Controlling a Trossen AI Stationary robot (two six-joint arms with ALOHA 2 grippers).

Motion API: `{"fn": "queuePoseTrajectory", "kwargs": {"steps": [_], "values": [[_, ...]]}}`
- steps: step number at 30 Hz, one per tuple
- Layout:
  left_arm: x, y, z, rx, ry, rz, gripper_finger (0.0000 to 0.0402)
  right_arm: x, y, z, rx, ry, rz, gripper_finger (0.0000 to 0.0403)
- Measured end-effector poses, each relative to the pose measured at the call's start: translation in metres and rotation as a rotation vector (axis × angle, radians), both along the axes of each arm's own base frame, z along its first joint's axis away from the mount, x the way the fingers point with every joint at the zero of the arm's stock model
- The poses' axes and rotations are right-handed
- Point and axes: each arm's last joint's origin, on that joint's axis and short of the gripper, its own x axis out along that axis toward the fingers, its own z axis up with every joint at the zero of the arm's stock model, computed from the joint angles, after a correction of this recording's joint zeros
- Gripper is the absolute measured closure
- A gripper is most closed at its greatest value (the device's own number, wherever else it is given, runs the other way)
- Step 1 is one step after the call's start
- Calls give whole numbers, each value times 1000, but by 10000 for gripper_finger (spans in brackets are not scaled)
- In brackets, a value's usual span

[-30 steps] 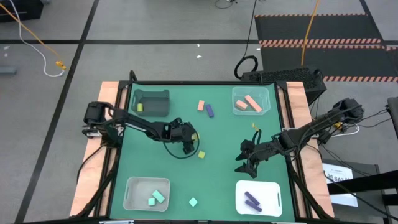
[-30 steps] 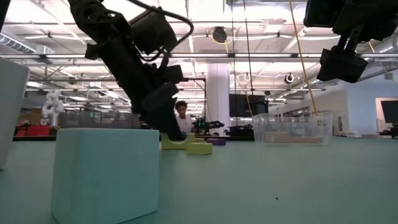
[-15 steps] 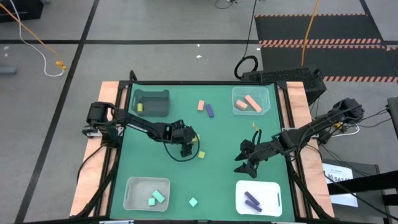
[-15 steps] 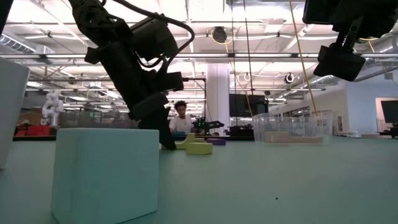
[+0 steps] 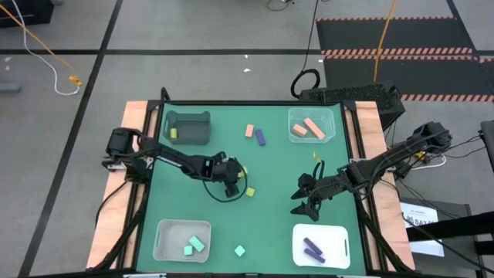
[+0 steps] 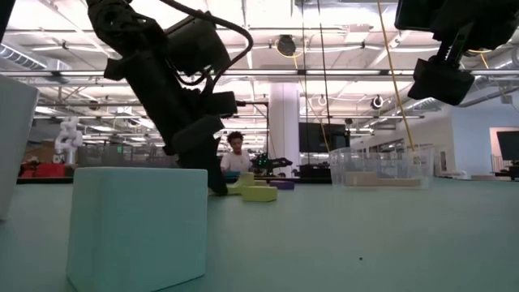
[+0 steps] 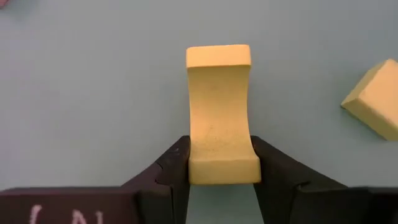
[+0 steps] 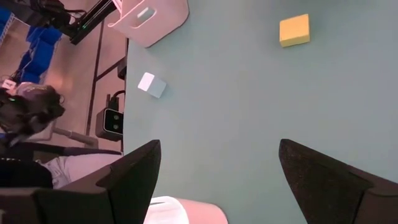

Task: Sort & place blocks by color
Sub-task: Put the top light green block into the black bin

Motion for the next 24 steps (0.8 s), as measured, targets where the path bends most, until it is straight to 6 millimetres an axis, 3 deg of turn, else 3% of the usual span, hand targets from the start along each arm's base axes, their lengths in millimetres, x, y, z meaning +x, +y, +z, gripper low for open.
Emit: {"fn": "queuePoseTrajectory", "kwargs": {"steps": [7, 17, 24], "values": [[5, -21, 48, -20, -301, -24, 269, 0, -1, 0, -25, -12, -24, 85], [-4, -81, 129, -20, -852, -281, 269, 2, -3, 1, -145, -59, -44, 85], [-17, -110, 151, 20, -1037, -403, 269, 2, -6, 1, -215, -82, -130, 85]]}}
